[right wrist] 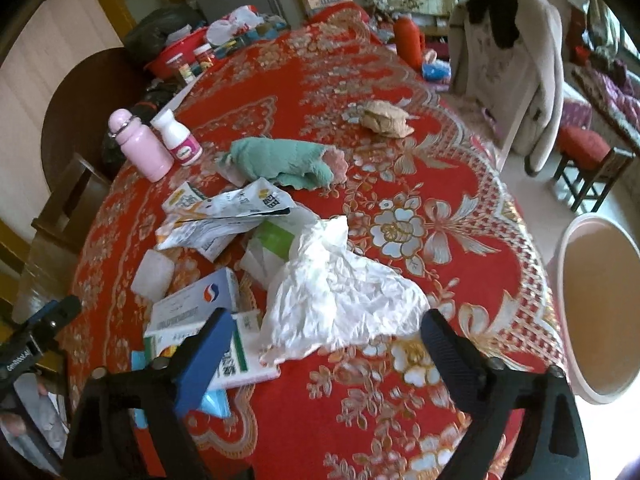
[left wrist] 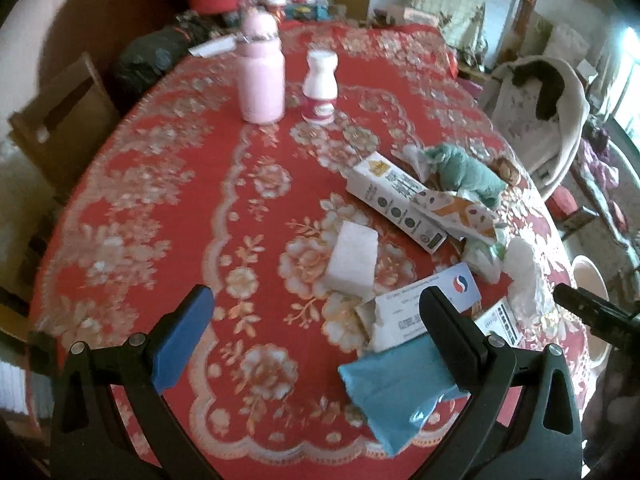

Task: Collect trash
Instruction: 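Move left tool toward white foam block while right tool approaches crumpled white tissue, then close left gripper on white foam block while right gripper grasps white tissue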

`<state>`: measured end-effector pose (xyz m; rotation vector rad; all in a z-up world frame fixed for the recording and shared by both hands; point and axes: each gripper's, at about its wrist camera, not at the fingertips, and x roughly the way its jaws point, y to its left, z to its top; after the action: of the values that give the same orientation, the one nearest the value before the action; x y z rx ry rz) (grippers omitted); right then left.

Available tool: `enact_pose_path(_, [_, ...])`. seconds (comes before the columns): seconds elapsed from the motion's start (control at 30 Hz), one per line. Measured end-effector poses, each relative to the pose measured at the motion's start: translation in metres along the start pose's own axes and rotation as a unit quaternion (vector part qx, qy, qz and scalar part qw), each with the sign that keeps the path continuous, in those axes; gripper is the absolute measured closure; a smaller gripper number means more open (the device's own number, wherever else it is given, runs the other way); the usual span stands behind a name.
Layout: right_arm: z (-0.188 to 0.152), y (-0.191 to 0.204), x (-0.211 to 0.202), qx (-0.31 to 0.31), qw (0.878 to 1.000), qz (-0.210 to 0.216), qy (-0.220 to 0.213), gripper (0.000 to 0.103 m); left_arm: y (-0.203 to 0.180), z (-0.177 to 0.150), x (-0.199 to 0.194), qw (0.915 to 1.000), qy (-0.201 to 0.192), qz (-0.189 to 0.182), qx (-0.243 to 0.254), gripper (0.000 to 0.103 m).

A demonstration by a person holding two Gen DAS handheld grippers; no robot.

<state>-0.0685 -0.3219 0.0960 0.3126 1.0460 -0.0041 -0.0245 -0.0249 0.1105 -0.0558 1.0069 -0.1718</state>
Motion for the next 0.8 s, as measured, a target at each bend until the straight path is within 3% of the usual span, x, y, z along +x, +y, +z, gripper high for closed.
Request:
enact_pose_path(0.27, [0.009,-0.001,0.024,0.007,1.000,0.017,0.016,0.023,-0.002,0.018,0.052,0.9989,0.040,-0.021,-0.013,0.001])
enact_pose_path(0.33, [0.010,0.001,0.031,0.005,1.000,0.015,0.022,0.029,-0.005,0.021,0.065,0.9984,0.053,-0.022,-0.002,0.006])
enact_pose_path(0.47, [0.012,0.001,0.042,0.007,0.999,0.025,0.028,0.044,-0.009,0.025,0.085,0.9966,0.078,-0.023,0.014,0.021])
enact_pose_path(0.53, [0.012,0.001,0.047,0.007,0.999,0.024,0.034,0.059,-0.009,0.026,0.092,0.9959,0.085,-0.027,0.015,0.031])
enact_pose_path(0.6, [0.010,-0.001,0.051,0.012,0.999,0.032,0.039,0.067,-0.009,0.026,0.096,0.9949,0.093,-0.034,0.017,0.051])
enact_pose_path(0.7, [0.007,-0.003,0.048,0.010,0.999,0.028,0.030,0.079,-0.012,0.026,0.098,0.9936,0.097,-0.054,0.021,0.067])
enact_pose_path(0.8, [0.008,-0.008,0.034,0.014,0.999,0.038,0.015,0.083,-0.011,0.028,0.093,0.9932,0.100,-0.057,0.019,0.068])
